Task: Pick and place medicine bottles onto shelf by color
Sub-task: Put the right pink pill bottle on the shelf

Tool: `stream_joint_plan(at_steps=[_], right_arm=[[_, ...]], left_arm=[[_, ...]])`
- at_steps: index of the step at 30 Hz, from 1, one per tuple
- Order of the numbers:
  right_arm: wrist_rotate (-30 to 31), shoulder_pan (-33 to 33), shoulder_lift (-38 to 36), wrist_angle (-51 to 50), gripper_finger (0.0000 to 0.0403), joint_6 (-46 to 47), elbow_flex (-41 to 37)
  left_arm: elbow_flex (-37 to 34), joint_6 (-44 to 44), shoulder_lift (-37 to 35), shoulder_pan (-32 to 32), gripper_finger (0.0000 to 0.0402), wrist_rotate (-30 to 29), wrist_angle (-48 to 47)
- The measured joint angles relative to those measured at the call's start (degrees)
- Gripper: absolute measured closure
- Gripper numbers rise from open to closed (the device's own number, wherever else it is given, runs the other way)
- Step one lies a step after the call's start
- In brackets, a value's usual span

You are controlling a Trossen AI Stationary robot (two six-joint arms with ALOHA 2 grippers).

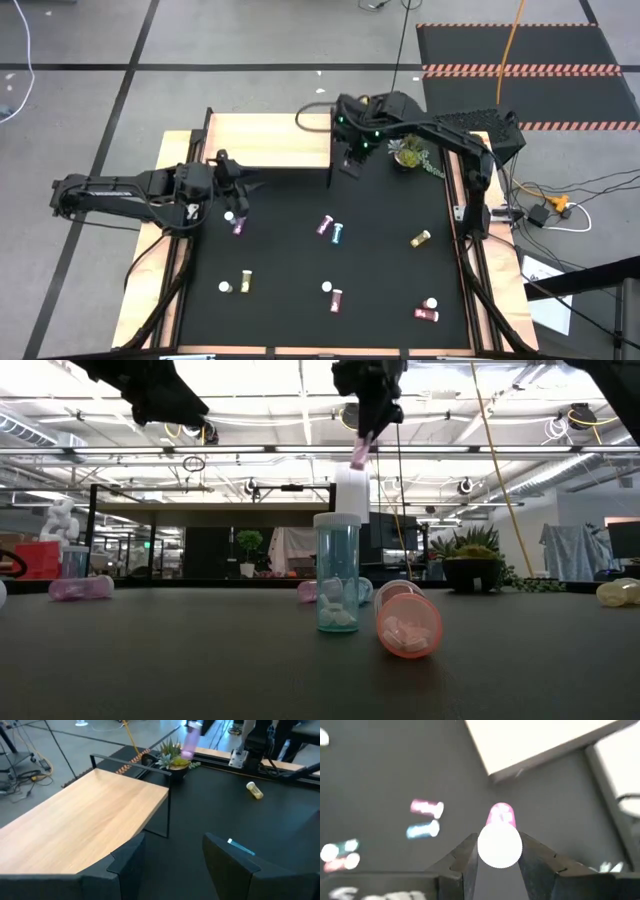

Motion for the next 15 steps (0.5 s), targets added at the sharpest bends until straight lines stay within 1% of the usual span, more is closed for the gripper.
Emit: stream_joint_plan(at_steps=[5,8,11,15], right_arm=[[0.0,-3.9,-0.1,7.1,0.0287,-4.6,0.0],[-0.4,-6.2,0.1,11.5,0.0287,-7.2,0.0],[-2.9,-8.1,1.0,16.0,0.0287,-8.6,0.0],[-4.7,-9.5,2.1,20.4,0.0287,-10.4,0.0]], left_arm=[[0.0,-1.0,0.0,0.6,0.0201,-0.2,0.0],[0.0,-2.0,0.0,0.6,0.0201,-1.8,0.0],[0.0,-2.9,0.0,0.6,0.0202,-2.0,0.0],[0.0,-4.0,0.1,0.6,0.0202,-2.7,0.0]])
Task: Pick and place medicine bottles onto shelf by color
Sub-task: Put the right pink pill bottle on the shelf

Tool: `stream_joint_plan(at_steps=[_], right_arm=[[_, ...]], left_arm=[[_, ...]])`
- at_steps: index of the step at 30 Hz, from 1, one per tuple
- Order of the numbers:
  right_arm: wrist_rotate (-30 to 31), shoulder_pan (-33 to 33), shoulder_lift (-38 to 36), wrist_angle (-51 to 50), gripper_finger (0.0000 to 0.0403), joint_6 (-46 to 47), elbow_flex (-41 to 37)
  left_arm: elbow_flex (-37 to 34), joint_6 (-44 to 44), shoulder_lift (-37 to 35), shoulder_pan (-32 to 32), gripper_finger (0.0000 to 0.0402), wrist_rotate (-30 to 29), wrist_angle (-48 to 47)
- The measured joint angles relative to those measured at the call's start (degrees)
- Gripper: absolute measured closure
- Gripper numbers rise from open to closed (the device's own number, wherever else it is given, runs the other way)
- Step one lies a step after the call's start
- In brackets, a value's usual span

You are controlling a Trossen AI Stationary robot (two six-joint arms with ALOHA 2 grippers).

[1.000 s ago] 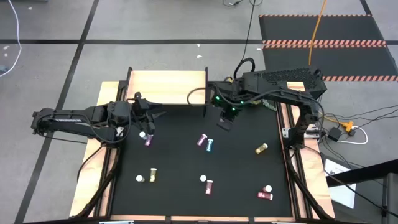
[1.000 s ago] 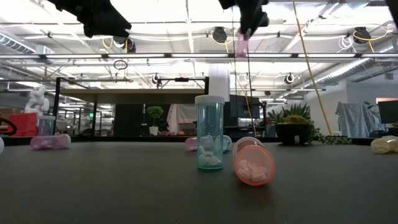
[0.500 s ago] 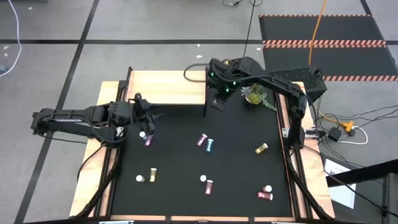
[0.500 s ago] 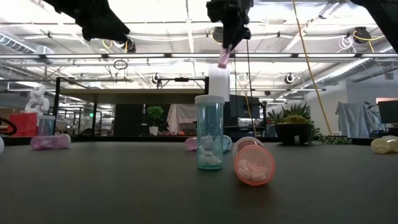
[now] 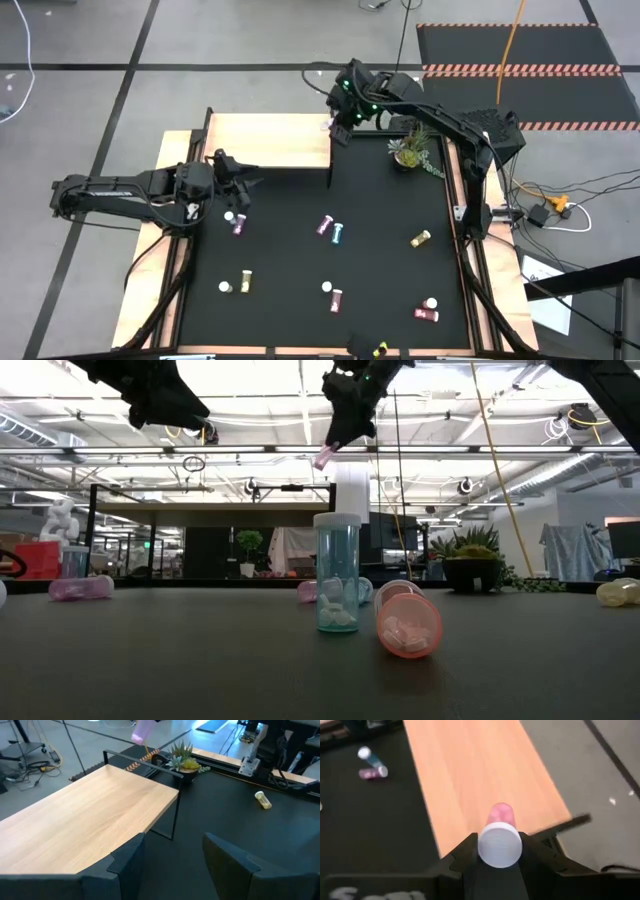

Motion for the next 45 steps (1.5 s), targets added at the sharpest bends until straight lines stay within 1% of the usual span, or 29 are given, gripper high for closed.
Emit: stream_joint_plan(at_steps=[8,12,17,26,34,45], right_arm=[[0.0,-1.1,2.1,7.4,0.0287,-3.2,0.0],[0.0,-1.7,4.5,9.3,0.0287,-4.5,0.0],[0.1,-2.0,7.4,10.8,0.0287,-5.3,0.0],[0.2,-2.7,8.5,9.9,0.0286,-7.8,0.0],[0.3,-2.6,8.5,5.2,0.0286,-9.6,0.0],[0.5,-2.5,8.5,4.4,0.0282,-11.6,0.0]], left_arm=[[0.0,-1.8,0.0,0.0,0.0202,-2.4,-0.6],[0.0,-1.6,0.0,0.4,0.0202,-3.8,-0.5],[0.0,-3.0,0.0,0.4,0.0202,-3.8,-0.8],[0.0,-4.1,0.0,0.4,0.0202,-4.9,-2.6],[0.0,-6.0,0.0,0.4,0.0201,-5.0,-3.4],[0.0,-6.1,0.0,0.4,0.0201,-4.9,-3.4]])
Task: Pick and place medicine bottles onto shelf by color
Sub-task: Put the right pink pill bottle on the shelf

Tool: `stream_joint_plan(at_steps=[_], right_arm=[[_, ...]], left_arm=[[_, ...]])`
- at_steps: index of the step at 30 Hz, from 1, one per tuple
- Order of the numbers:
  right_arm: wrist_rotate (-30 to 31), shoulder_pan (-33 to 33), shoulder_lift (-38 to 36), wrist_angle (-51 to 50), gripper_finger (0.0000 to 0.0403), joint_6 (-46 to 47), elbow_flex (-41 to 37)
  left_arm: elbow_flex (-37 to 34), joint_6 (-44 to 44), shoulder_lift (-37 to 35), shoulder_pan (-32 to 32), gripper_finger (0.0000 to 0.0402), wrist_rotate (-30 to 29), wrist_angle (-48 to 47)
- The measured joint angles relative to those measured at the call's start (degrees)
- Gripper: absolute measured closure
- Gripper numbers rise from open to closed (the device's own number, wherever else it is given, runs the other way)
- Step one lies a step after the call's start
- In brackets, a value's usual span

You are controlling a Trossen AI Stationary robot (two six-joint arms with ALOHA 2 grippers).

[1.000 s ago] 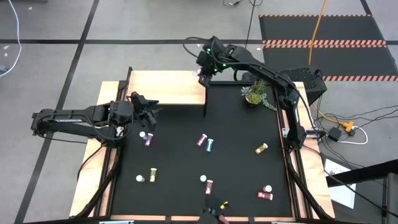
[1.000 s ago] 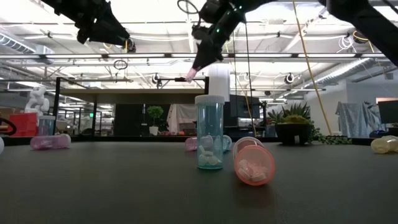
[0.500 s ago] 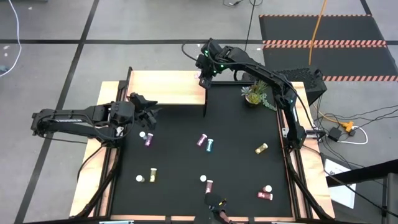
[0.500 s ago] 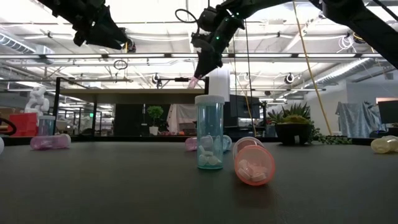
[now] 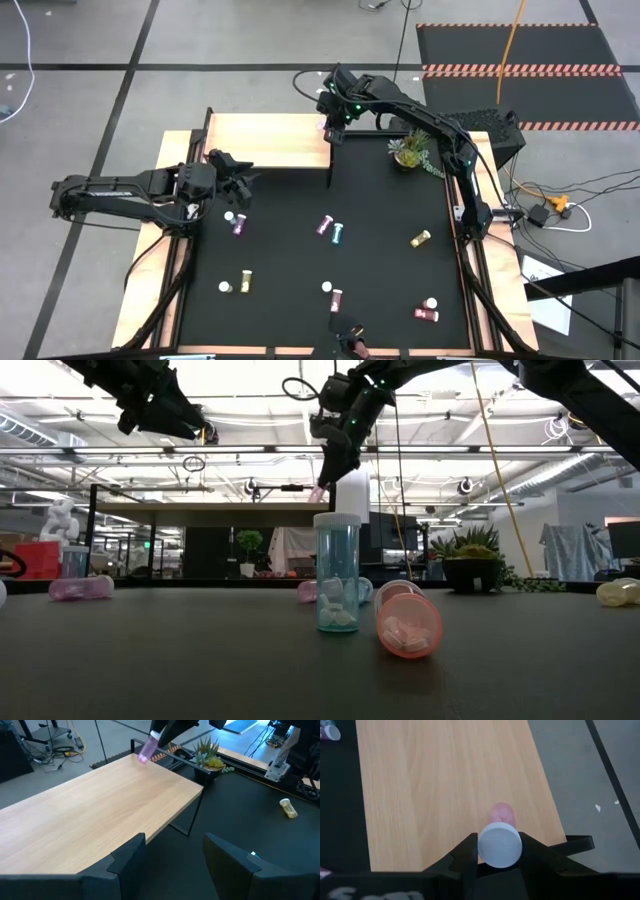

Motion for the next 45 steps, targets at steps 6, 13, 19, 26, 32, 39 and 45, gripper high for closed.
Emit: stream_joint_plan(at_steps=[6,13,19,26,32,39,45], right_arm=[[0.0,0.0,0.0,0.2,0.0268,-0.1,0.0],[0.0,0.0,0.0,0.3,0.0268,-0.3,0.0],[0.0,0.0,0.0,-0.5,0.0268,-0.3,0.0],[0.0,0.0,0.0,-0.7,0.0268,-0.3,0.0],[0.0,0.0,0.0,-1.2,0.0268,-0.5,0.0],[0.0,0.0,0.0,-1.2,0.0268,-0.6,0.0],[0.0,0.0,0.0,-0.6,0.0268,-0.8,-1.0]], left_arm=[[0.0,0.0,0.0,0.0,0.0201,0.0,0.0],[0.0,-0.3,0.0,0.0,0.0201,0.0,0.0],[0.0,-1.1,0.0,0.0,0.0201,0.0,0.0],[0.0,-2.0,0.0,0.0,0.0201,0.0,0.0],[0.0,-2.2,0.0,0.0,0.0201,0.0,0.0],[0.0,-3.1,0.0,0.0,0.0201,0.0,0.0],[0.0,-3.2,0.0,0.0,0.0201,0.1,0.0]])
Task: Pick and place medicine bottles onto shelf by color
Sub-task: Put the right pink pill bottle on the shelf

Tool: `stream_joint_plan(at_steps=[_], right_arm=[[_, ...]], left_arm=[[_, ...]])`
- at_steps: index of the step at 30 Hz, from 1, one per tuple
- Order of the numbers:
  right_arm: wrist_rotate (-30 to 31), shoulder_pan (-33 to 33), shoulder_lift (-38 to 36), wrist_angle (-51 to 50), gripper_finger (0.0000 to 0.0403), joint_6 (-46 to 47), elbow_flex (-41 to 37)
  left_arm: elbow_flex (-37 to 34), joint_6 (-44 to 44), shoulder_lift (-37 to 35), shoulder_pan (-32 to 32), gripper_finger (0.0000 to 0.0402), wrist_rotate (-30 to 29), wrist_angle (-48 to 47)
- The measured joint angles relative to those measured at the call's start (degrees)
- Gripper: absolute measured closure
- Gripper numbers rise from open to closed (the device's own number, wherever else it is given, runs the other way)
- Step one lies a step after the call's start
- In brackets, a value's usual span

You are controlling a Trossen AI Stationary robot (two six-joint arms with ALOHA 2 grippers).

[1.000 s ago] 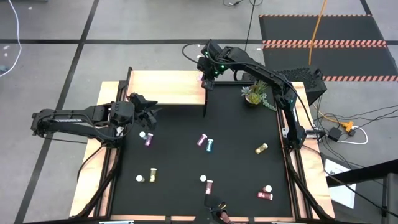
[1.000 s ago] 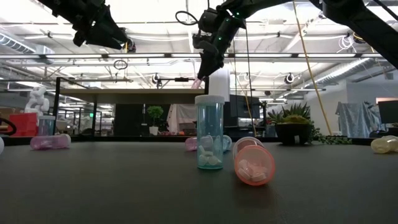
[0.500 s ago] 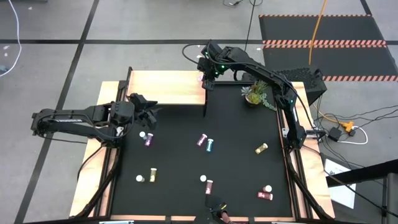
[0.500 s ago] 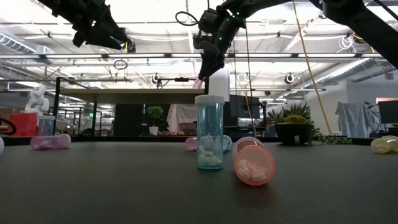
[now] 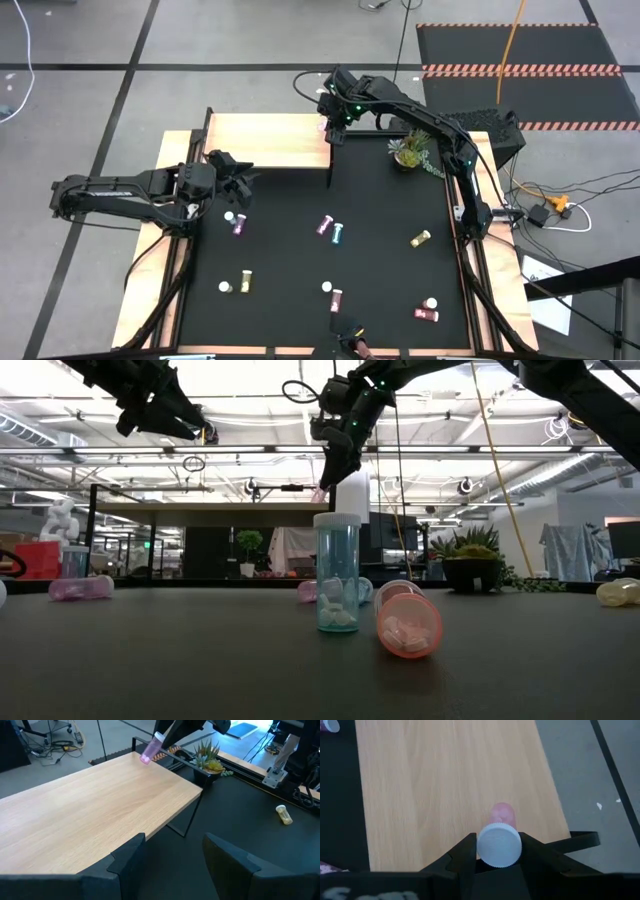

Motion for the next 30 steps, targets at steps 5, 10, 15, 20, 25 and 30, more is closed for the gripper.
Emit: stream_joint_plan(at_steps=[5,10,15,20,25,30], right_arm=[[0.0,0.0,0.0,0.5,0.0268,0.0,-1.5],[1.1,0.0,0.0,0.9,0.0268,0.7,-1.8],[1.5,0.0,0.0,1.2,0.0268,0.6,-1.8],[1.5,0.0,0.0,1.2,0.0268,1.3,-1.8],[1.6,0.0,-0.9,0.9,0.0268,2.0,-1.8],[0.8,-0.3,-2.1,1.8,0.0268,7.4,-1.3]], left_arm=[[0.0,-0.1,0.0,0.0,0.0201,0.0,0.0],[0.0,-0.7,0.0,-0.2,0.0201,0.0,0.0],[0.0,-0.7,0.0,-0.8,0.0201,0.0,0.0],[0.0,-0.9,0.0,-1.1,0.0201,0.0,0.0],[0.0,-1.3,0.0,-1.1,0.0201,0.0,0.0],[0.0,1.2,0.8,-0.2,0.0201,-0.6,1.2]])
